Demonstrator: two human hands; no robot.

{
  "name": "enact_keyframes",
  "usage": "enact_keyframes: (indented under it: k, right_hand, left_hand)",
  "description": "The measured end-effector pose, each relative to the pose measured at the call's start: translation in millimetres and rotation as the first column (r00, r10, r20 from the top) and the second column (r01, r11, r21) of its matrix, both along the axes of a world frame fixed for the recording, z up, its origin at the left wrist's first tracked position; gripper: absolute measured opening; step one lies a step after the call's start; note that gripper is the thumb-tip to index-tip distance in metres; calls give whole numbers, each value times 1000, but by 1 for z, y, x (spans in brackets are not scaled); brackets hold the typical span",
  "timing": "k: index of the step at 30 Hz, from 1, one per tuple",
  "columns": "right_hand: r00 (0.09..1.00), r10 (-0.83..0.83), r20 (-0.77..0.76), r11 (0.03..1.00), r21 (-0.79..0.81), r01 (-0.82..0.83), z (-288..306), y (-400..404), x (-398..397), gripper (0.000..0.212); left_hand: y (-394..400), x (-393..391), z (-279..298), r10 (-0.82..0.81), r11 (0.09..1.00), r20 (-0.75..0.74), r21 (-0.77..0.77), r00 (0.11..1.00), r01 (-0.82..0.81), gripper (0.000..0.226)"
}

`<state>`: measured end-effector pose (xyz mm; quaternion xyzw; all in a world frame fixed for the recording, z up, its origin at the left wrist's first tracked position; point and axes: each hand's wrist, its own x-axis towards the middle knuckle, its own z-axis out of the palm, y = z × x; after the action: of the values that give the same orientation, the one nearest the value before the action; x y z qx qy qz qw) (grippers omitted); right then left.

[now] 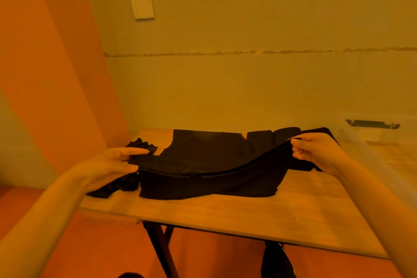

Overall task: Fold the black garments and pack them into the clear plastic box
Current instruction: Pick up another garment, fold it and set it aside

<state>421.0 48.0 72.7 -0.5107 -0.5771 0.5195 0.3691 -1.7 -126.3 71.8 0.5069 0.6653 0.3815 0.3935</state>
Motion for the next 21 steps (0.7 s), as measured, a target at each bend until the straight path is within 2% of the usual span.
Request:
enact_keyframes:
  k: [3,6,8,10,13,16,19,21]
  right_hand:
    - [983,-1,183,999,44,-7,-1,1,0,12]
    - [953,13,303,995,90,-42,-4,4,1,12]
    - [955,34,294,994,88,-63,-5,4,2,13]
    - [967,68,245,994,64,-86,-9,5,2,16]
    - [980,70,188,995,59,-82,-20,4,1,15]
    - [982,158,102,987,-13,-157,-23,-1,3,20]
    - [964,227,138,973,-57,-222,-20,-2,5,25]
    - [972,169,164,986,-30,-166,-19,1,1,19]
  left_hand:
    - [-1,5,5,-36,989,-213,-147,976,4,48]
    - [3,8,7,-35,970,-240,-243,970,-25,15]
    - [6,7,8,-55,962,-208,-271,977,-4,24]
    - [9,5,6,-33,972,-136,-233,990,1,35]
    - [8,7,-8,42,988,-80,-144,996,-53,29]
    - [-5,15,-25,-41,991,-93,-131,995,29,23]
    - [-9,16,-33,-61,990,-74,-129,995,51,29]
    - [-4,13,-33,-30,995,-126,-94,992,18,25]
